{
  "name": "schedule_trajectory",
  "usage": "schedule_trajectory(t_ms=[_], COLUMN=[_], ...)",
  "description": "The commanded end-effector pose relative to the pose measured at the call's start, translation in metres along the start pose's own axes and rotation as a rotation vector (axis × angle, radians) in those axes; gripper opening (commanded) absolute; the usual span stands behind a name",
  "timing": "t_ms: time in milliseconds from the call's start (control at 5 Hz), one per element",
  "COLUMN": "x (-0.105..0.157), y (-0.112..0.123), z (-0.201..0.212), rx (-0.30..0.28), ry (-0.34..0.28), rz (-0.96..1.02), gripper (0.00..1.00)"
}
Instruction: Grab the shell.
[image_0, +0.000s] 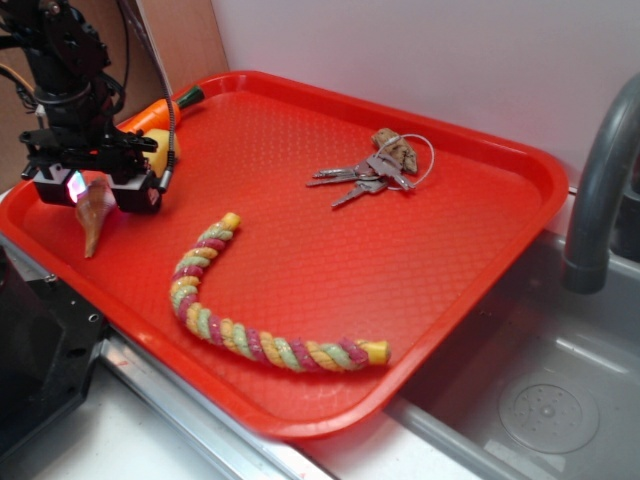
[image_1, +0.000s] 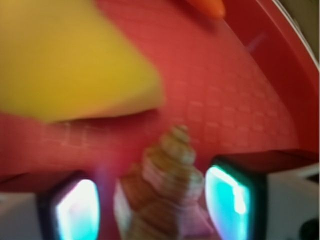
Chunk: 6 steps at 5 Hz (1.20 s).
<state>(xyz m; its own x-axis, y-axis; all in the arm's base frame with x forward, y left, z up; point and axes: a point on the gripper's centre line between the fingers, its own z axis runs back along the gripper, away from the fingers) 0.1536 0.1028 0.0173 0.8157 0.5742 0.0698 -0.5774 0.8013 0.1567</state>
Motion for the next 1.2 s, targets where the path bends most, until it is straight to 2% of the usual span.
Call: schedule_trajectory(t_ms=[0,200,600,800,1000], x=[-0.006,0.017,0.005,-0.006,-0.014], y=[-0.006,-0.033,-0.07,-0.08,-0.083], z=[0.027,0.081,0.188,0.198,0.202], rx=[-0.03,-0.1,-0.189,-0.204,-0.209], ry=[0.004,-0.067,-0.153,-0.175,-0.167], rz=[-0.152,-0.212,-0.353,-0.42,-0.433], gripper=[0.0,0.0,0.0,0.0,0.0])
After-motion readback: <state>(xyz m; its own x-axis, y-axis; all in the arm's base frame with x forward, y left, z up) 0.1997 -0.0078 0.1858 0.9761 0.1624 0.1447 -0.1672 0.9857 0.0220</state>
